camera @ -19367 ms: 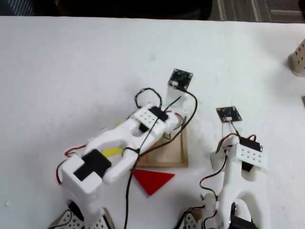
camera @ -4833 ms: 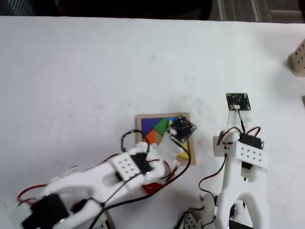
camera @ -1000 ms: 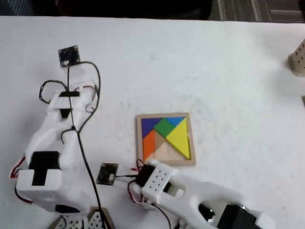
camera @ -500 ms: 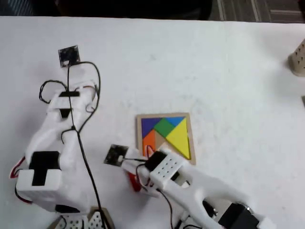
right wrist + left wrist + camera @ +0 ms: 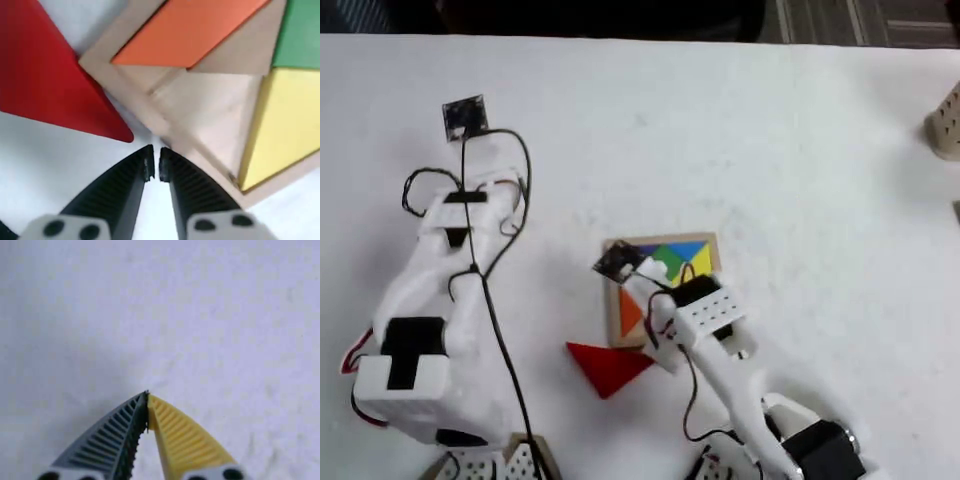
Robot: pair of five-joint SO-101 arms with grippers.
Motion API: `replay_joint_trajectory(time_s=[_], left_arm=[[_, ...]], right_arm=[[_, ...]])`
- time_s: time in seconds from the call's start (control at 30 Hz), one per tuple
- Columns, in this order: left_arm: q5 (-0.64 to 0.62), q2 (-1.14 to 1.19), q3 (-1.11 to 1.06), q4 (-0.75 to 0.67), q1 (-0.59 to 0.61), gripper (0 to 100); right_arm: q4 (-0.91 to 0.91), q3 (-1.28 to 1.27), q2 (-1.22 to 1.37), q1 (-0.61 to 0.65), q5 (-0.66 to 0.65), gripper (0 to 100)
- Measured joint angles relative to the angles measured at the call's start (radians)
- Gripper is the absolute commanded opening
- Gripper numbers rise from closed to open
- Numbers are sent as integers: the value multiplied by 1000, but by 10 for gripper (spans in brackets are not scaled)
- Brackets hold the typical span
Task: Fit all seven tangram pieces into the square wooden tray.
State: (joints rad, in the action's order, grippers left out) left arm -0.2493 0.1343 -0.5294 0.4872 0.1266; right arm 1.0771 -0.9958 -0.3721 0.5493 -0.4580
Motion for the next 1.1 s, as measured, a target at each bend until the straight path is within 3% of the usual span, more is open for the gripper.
replay_joint_trajectory(time_s=[0.1, 0.33, 0.4, 0.6, 0.87, 1.1], left_arm=[[0, 0, 0, 0, 0, 24], [0, 0, 0, 0, 17, 24], [0, 0, 0, 0, 17, 24], [0, 0, 0, 0, 17, 24], [0, 0, 2, 0, 17, 24], [0, 5, 37, 0, 97, 24]], right_arm=[[23, 0, 0, 57, 8, 179], [37, -44, -110, 262, -6, 69], [2, -100, -163, 322, -9, 84], [-41, -138, -183, 293, -8, 211], [-43, -110, -187, 368, -3, 214], [-95, -107, -262, 491, 49, 244]])
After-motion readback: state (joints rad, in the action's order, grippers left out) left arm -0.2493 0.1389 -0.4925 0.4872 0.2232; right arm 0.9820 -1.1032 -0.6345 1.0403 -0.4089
